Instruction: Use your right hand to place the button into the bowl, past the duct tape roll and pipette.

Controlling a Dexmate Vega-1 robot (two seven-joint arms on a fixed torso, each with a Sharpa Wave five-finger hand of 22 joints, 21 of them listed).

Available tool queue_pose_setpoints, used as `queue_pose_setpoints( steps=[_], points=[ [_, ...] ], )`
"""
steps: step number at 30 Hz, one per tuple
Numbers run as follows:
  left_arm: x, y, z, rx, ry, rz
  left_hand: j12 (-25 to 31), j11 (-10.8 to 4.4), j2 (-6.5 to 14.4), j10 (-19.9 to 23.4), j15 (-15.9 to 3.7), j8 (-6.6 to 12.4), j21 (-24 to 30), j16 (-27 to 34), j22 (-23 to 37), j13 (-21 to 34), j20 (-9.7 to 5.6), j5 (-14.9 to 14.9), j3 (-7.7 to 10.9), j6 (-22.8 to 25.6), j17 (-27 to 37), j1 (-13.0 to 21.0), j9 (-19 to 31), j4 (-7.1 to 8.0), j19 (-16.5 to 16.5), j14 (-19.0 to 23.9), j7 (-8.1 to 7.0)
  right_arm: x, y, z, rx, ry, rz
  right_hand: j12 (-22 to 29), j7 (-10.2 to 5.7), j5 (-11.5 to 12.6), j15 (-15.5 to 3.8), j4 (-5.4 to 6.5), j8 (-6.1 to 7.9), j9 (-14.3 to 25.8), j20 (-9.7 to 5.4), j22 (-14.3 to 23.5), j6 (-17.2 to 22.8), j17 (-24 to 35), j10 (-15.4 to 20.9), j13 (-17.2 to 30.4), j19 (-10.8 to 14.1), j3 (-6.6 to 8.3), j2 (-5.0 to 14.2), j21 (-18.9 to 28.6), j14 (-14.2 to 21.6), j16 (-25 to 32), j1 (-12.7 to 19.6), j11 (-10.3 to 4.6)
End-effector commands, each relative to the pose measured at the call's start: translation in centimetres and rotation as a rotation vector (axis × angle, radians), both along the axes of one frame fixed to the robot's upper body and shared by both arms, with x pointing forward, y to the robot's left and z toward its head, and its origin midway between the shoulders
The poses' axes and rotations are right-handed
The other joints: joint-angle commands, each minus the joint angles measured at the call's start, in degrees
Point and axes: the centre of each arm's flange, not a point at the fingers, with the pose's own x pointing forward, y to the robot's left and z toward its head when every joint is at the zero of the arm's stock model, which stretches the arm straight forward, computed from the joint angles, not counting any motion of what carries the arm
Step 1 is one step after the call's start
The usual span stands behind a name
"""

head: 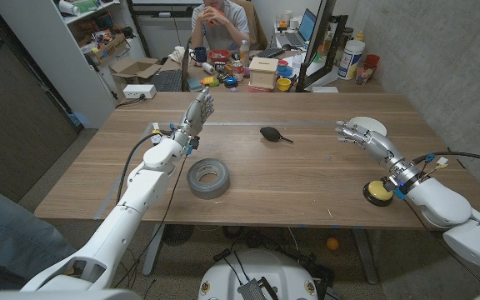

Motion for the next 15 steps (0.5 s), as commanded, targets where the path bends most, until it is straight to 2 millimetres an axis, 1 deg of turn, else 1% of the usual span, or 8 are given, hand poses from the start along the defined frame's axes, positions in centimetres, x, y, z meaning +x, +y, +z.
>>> queue_pose_setpoints(
  steps=[1, 10, 15],
  points=[
    [-1.0, -1.4, 0.4, 0.043, 0.005, 0.005, 0.41, -0.11, 0.48, 0.25, 0.22, 0.3, 0.08, 0.29, 0.28, 0.09, 0.13, 0.19, -0.33, 0.26, 0.14, 0.44, 0.19, 0.09, -0.27, 0.09, 0.03, -1.6, -1.5, -0.8, -0.091, -0.024, -0.034, 0.11, -0.49, 0.3, -0.17, 0.08, 0.19, 0.28, 0.3, 0.2, 0.04, 0.09, 0.63, 0.31, 0.94, -0.29, -0.8, -0.1, 0.75, 0.25, 0.09, -0.31],
    [-1.6, -1.9, 0.5, 0.077, 0.018, 0.02, 0.39, -0.12, 0.53, 0.23, 0.19, 0.3, 0.05, 0.29, 0.28, 0.09, 0.24, 0.19, -0.42, 0.35, 0.14, 0.47, 0.19, 0.08, -0.34, 0.12, -0.01, -2.8, -1.8, -1.1, -0.206, -0.088, -0.116, 0.16, -0.66, 0.5, -0.5, 0.07, 0.07, 0.29, 0.52, 0.2, -0.23, 0.1, 0.91, 0.34, 1.54, -0.58, -1.4, -0.28, 1.09, 0.17, -0.05, -0.52],
    [-1.8, -2.0, 0.7, 0.091, 0.023, 0.028, 0.4, -0.19, 0.56, 0.3, 0.2, 0.29, 0.04, 0.29, 0.28, 0.1, 0.3, 0.19, -0.46, 0.36, 0.14, 0.49, 0.19, 0.08, -0.37, 0.13, -0.07, -3.2, -2.3, -1.5, -0.222, -0.116, -0.141, 0.26, -0.75, 0.7, -1.15, 0.06, 0.06, 0.31, 0.63, 0.2, -0.27, 0.1, 1.31, 0.36, 2.26, -0.78, -1.85, -0.38, 1.54, 0.16, -0.11, -0.74]
  ],
)
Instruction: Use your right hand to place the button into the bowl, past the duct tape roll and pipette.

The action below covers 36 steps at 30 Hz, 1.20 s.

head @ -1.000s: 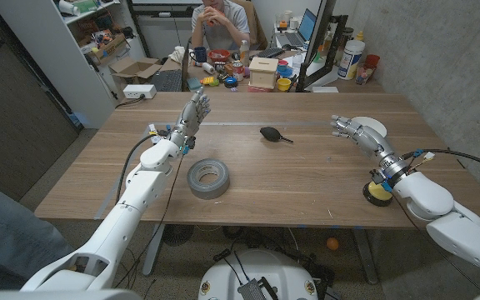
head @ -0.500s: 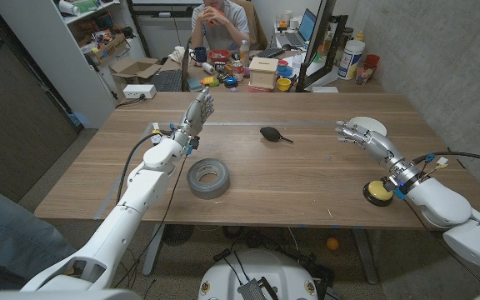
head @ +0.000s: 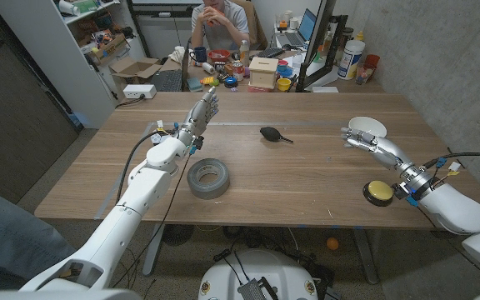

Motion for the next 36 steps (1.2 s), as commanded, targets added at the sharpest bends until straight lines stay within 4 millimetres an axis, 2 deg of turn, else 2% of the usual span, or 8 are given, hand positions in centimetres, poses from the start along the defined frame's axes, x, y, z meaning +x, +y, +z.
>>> queue_pose_setpoints(
  steps=[1, 4, 7, 14, 23, 28, 29, 36],
  points=[
    [-0.8, -0.6, 0.3, 0.042, 0.015, 0.023, 0.4, -0.21, 0.27, 0.29, 0.19, 0.3, 0.03, 0.29, 0.28, 0.1, 0.3, 0.19, -0.08, 0.39, 0.14, 0.2, 0.19, 0.0, -0.38, 0.13, -0.05, -1.4, -0.9, -0.8, -0.085, -0.07, -0.067, 0.17, -0.49, 0.52, -0.44, 0.08, 0.07, 0.32, 0.12, 0.2, 0.05, 0.1, 0.75, 0.09, 0.86, -0.36, -0.92, -0.16, 0.75, 0.18, -0.01, -0.16],
    [-0.8, -0.7, 0.2, 0.053, 0.027, 0.027, 0.42, -0.18, 0.31, 0.36, 0.2, 0.3, 0.04, 0.29, 0.28, 0.1, 0.32, 0.19, -0.1, 0.42, 0.14, 0.22, 0.2, 0.0, -0.37, 0.14, -0.08, -1.6, -1.2, -1.7, -0.046, -0.091, -0.061, 0.6, -0.61, 0.87, -0.71, 0.08, 0.18, 0.34, 0.18, 0.2, 0.29, 0.11, 2.05, 0.13, 1.78, -0.5, -1.31, -0.35, 1.92, 0.37, 0.02, -0.46],
    [-0.8, -0.7, 0.1, 0.065, 0.039, 0.031, 0.44, -0.16, 0.35, 0.43, 0.25, 0.31, 0.05, 0.31, 0.29, 0.1, 0.44, 0.19, -0.14, 0.5, 0.14, 0.24, 0.2, -0.01, -0.34, 0.22, -0.01, -1.9, -1.4, -2.4, -0.051, -0.104, -0.068, 1.12, -0.78, 1.34, -1.72, 0.11, 0.29, 0.38, -0.01, 0.21, 0.58, 0.11, 3.74, 0.17, 3.2, -0.72, -1.89, -0.55, 3.23, 0.48, 0.02, -1.44],
    [-0.8, -1.0, 0.4, 0.08, 0.04, 0.038, 0.41, -0.06, 0.4, 0.39, 0.28, 0.31, 0.06, 0.33, 0.29, 0.1, 0.55, 0.2, -0.21, 0.55, 0.14, 0.28, 0.2, -0.01, -0.33, 0.29, 0.06, -2.6, -1.7, -3.1, -0.124, -0.135, -0.117, 1.3, -1.08, 1.74, -2.08, 0.08, 0.23, 0.4, -0.03, 0.21, 0.43, 0.11, 4.47, 0.2, 4.31, -0.92, -2.44, -0.67, 4.01, 0.48, 0.05, -1.86],
    [-0.7, -1.6, 0.5, 0.093, 0.045, 0.036, 0.39, -0.11, 0.47, 0.38, 0.34, 0.28, 0.04, 0.29, 0.29, 0.1, 0.6, 0.2, -0.3, 0.58, 0.14, 0.32, 0.21, -0.02, -0.38, 0.24, 0.01, -3.1, -1.7, -3.0, -0.259, -0.214, -0.182, 1.19, -1.96, 2.27, -2.57, 0.09, 0.11, 0.43, -0.19, 0.22, 0.03, 0.13, 4.5, 0.25, 5.65, -1.1, -2.95, -0.77, 4.21, 0.25, 0.08, -2.32],
    [-0.7, -1.6, 0.4, 0.083, 0.048, 0.029, 0.38, -0.11, 0.51, 0.38, 0.32, 0.3, 0.03, 0.3, 0.3, 0.1, 0.68, 0.19, -0.36, 0.68, 0.15, 0.33, 0.21, -0.01, -0.41, 0.27, -0.06, -3.4, -2.1, -2.7, -0.328, -0.266, -0.242, 1.12, -2.79, 2.63, -3.08, 0.14, 0.21, 0.46, -0.32, 0.22, 0.21, 0.15, 4.51, 0.27, 5.97, -1.2, -3.21, -1.04, 4.25, 0.08, 0.07, -3.16],
    [-0.7, -1.6, 0.4, 0.086, 0.047, 0.033, 0.39, -0.1, 0.51, 0.4, 0.32, 0.3, 0.03, 0.3, 0.3, 0.1, 0.68, 0.19, -0.37, 0.68, 0.15, 0.33, 0.21, -0.01, -0.41, 0.27, -0.07, -3.4, -2.2, -2.8, -0.331, -0.275, -0.251, 1.09, -3.11, 2.91, -3.58, 0.16, 0.26, 0.48, -0.35, 0.22, 0.3, 0.15, 4.59, 0.28, 6.01, -1.26, -3.37, -1.29, 3.17, -0.46, 0.1, -3.14],
    [-0.8, -1.3, 0.1, 0.082, 0.054, 0.048, 0.41, -0.08, 0.56, 0.49, 0.38, 0.38, 0.03, 0.3, 0.3, 0.11, 0.69, 0.19, -0.44, 0.95, 0.15, 0.35, 0.21, -0.01, -0.43, 0.3, 0.04, -3.4, -2.7, -3.1, -0.362, -0.288, -0.277, 0.89, -3.87, 3.63, -4.3, 0.16, 0.4, 0.5, 0.87, 0.24, 0.66, 0.17, 4.4, 0.3, 7.28, -1.4, -3.85, -1.47, 2.3, -0.93, 0.19, -3.79]
  ],
)
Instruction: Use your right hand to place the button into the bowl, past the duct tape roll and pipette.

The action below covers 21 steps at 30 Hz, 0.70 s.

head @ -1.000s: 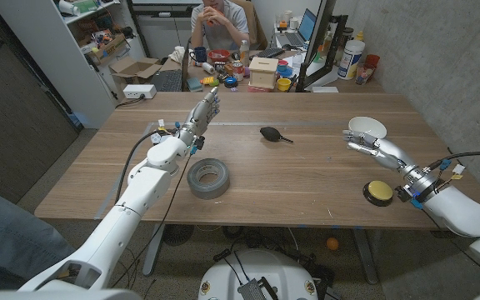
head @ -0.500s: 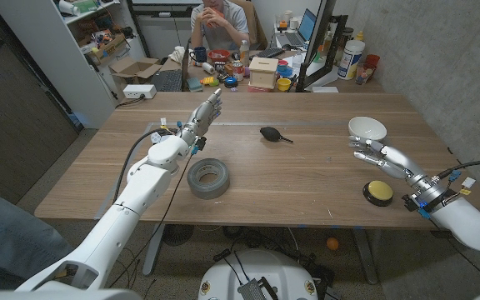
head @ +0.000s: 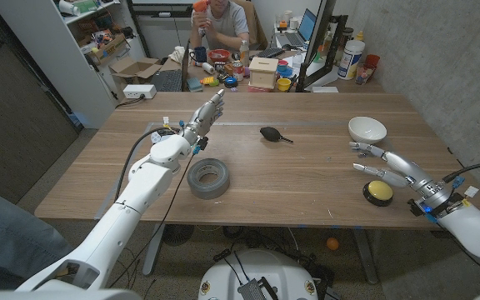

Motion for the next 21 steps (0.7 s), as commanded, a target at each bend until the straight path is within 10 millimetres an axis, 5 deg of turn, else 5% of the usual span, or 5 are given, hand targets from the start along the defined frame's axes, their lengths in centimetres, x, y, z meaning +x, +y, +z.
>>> queue_pose_setpoints(
  steps=[1, 10, 21],
  points=[
    [-0.08, 0.24, -0.33, -0.001, 0.011, 0.017, 0.4, 0.04, 0.35, 0.27, 0.09, 0.37, 0.03, 0.31, 0.3, 0.11, 0.38, 0.19, -0.1, 0.33, 0.15, 0.13, 0.21, 0.11, -0.12, 0.03, 0.03, -0.3, -0.79, -0.34, -0.092, -0.059, -0.076, -0.04, -0.64, 0.51, -1.44, -0.08, 0.4, 0.23, 0.48, 0.1, 0.12, 0.16, 0.08, 0.32, 0.99, -0.22, -0.79, -0.02, -0.17, -0.25, 0.09, -0.46],
    [-0.06, 0.25, -0.55, -0.001, 0.014, 0.02, 0.38, 0.03, 0.42, 0.25, 0.16, 0.36, 0.01, 0.3, 0.31, 0.11, 0.65, 0.19, -0.19, 0.41, 0.15, 0.16, 0.22, 0.11, -0.18, 0.03, -0.06, -0.67, -0.88, -0.19, -0.25, -0.114, -0.165, -0.34, -2.19, 1.58, -0.94, -0.49, 0.57, 0.25, 2.27, 0.07, 0.49, 0.14, -0.32, 0.36, 2.35, -0.41, -1.95, -0.47, -0.42, -0.45, 0.82, -1.33],
    [0.09, 0.42, -0.85, -0.006, 0.02, 0.024, 0.38, -0.02, 0.55, 0.31, 0.13, 0.4, -0.02, 0.3, 0.32, 0.12, 0.84, 0.19, -0.33, 0.67, 0.16, 0.2, 0.22, 0.13, -0.3, 0.06, -0.08, -0.79, -1.54, -0.39, -0.344, -0.119, -0.252, -0.26, -4.5, 4.1, 2.37, -0.53, 2.15, 0.21, 4.46, 0.14, 5.66, 0.21, 0.21, 0.49, 0.93, -0.65, -3.48, -2.99, -1.5, -0.67, 2.03, -2.2]
  ],
)
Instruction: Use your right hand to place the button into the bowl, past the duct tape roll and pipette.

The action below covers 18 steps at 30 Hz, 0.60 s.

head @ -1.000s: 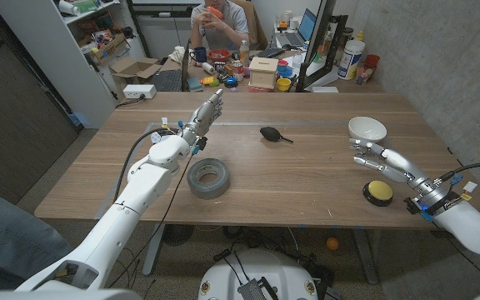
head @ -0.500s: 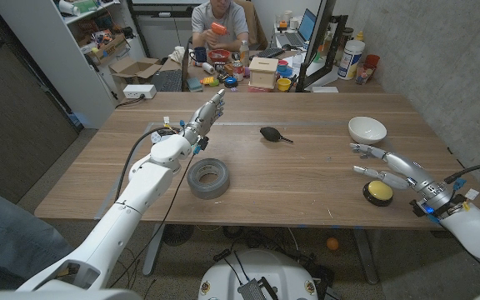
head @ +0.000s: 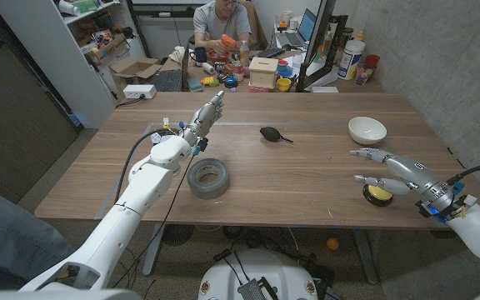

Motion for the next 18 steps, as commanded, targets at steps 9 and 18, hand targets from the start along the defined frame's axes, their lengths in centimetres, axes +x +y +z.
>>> queue_pose_setpoints(
  steps=[9, 18],
  points=[
    [0.13, 0.23, -0.47, -0.011, 0.009, 0.009, 0.37, -0.16, 0.65, 0.33, 0.13, 0.12, -0.03, 0.29, 0.33, 0.13, 0.52, 0.18, -0.32, 0.35, 0.17, 0.22, 0.23, 0.03, -0.27, 0.07, 0.19, -0.18, -1.02, -0.38, -0.188, 0.003, -0.156, -0.78, -0.39, 1.83, 2.09, -0.33, 0.32, 0.16, 2.56, 0.17, 1.96, 0.1, -1.84, 0.26, 0.38, -0.09, -0.96, -1.4, -0.31, -0.1, 1.32, 0.12],
    [0.25, 0.01, -0.47, -0.015, 0.012, 0.006, 0.4, -0.1, 0.77, 0.42, 0.07, 0.09, -0.01, 0.28, 0.33, 0.13, 0.64, 0.18, -0.37, 0.35, 0.17, 0.25, 0.23, 0.05, -0.28, 0.06, 0.17, -0.27, -1.03, -0.37, -0.269, 0.032, -0.205, -1.28, 0.33, 2.78, 2.27, -0.69, -0.73, 0.14, 3.99, 0.2, 0.07, 0.09, -3.34, 0.35, 1.54, 0.16, -1.47, -1.87, -0.31, -0.03, 3.02, 0.4]
  ],
)
